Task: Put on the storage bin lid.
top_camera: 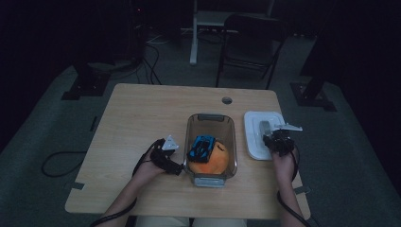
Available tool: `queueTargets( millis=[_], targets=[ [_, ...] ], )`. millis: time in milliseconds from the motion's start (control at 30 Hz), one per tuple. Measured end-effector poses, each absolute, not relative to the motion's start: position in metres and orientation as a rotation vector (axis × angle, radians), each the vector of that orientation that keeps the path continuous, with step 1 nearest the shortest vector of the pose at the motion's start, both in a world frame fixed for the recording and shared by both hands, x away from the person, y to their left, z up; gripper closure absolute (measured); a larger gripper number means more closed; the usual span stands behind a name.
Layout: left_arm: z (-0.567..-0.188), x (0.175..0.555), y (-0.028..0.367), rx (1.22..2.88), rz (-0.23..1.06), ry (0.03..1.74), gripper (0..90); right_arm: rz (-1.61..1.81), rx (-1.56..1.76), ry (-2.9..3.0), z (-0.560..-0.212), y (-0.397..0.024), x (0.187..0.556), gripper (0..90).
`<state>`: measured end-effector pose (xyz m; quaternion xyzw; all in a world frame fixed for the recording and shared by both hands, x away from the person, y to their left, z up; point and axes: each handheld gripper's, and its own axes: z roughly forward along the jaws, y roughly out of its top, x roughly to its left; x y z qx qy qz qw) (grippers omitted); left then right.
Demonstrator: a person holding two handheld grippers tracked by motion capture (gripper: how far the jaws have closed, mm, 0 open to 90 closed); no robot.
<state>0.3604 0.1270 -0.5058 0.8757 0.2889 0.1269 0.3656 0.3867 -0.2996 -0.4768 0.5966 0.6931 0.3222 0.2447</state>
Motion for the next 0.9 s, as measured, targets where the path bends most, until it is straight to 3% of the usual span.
queueTargets(
  millis=[467, 900],
  targets=[
    [-0.506, 0.358, 0.114, 2.274, 0.324, 0.708, 0.2, 1.084, 1.498, 1.816, -0.409, -0.289, 0.316, 67.8],
    [-0.505, 0.357, 0.100, 2.291, 0.320, 0.674, 0.2, 1.227, 1.340, 1.844, -0.366, -0.253, 0.285, 67.8]
  ],
)
